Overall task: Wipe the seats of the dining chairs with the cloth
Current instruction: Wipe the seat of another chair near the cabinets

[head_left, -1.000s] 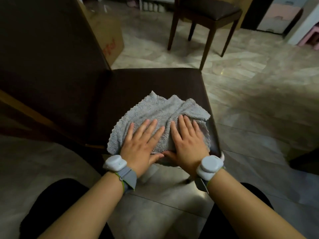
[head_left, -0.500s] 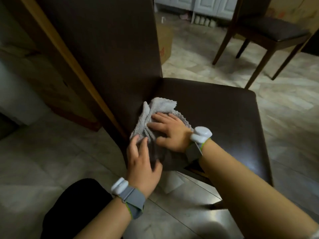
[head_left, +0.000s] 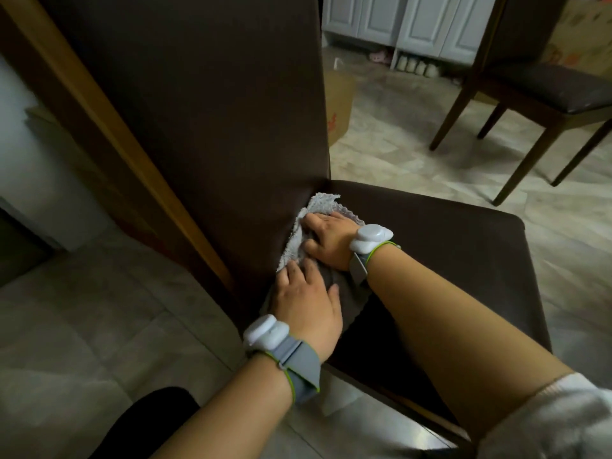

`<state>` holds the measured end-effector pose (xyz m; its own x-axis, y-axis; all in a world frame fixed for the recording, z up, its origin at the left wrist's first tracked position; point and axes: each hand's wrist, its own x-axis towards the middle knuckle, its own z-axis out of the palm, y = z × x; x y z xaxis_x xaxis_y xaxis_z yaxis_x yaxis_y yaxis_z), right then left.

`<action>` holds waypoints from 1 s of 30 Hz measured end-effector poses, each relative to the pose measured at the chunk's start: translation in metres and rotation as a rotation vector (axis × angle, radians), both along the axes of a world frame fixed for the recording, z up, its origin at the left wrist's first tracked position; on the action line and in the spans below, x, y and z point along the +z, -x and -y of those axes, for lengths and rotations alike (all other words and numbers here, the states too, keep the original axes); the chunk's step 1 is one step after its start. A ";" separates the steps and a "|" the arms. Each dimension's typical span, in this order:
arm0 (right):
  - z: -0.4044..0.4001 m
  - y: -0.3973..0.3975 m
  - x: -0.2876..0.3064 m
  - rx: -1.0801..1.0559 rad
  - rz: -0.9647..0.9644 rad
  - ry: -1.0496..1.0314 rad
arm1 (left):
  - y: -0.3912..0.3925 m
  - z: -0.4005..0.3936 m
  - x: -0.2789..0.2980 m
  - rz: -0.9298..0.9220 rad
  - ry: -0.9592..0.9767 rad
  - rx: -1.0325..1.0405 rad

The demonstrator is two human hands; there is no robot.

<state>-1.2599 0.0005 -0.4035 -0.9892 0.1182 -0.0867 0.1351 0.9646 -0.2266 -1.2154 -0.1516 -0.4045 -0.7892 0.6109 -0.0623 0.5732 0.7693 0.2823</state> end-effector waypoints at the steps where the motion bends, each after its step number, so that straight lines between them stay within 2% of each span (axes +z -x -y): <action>1: -0.006 0.005 0.000 -0.011 0.001 0.004 | 0.004 -0.006 0.001 -0.004 0.009 -0.003; 6: -0.043 0.030 -0.004 -0.146 -0.023 0.031 | 0.039 -0.053 -0.001 0.021 -0.006 -0.023; 10: -0.061 0.051 -0.010 -0.305 0.006 0.047 | 0.056 -0.084 -0.008 0.066 -0.046 0.038; 13: -0.078 0.068 -0.014 -0.404 0.044 0.042 | 0.057 -0.103 -0.015 0.032 -0.077 0.113; 16: -0.091 0.079 -0.012 -0.475 0.072 0.053 | 0.062 -0.116 -0.015 0.001 -0.069 0.094; 20: -0.107 0.073 0.000 -0.455 0.184 0.007 | 0.090 -0.137 -0.016 0.028 -0.034 0.031; 23: -0.126 0.060 0.002 -0.423 0.231 -0.025 | 0.105 -0.151 -0.012 0.118 0.012 -0.031; 28: -0.144 0.033 0.004 -0.424 0.299 -0.120 | 0.116 -0.168 0.011 0.340 0.120 0.064; 30: -0.142 0.024 0.005 -0.395 0.272 -0.115 | 0.115 -0.177 0.016 0.347 0.136 0.071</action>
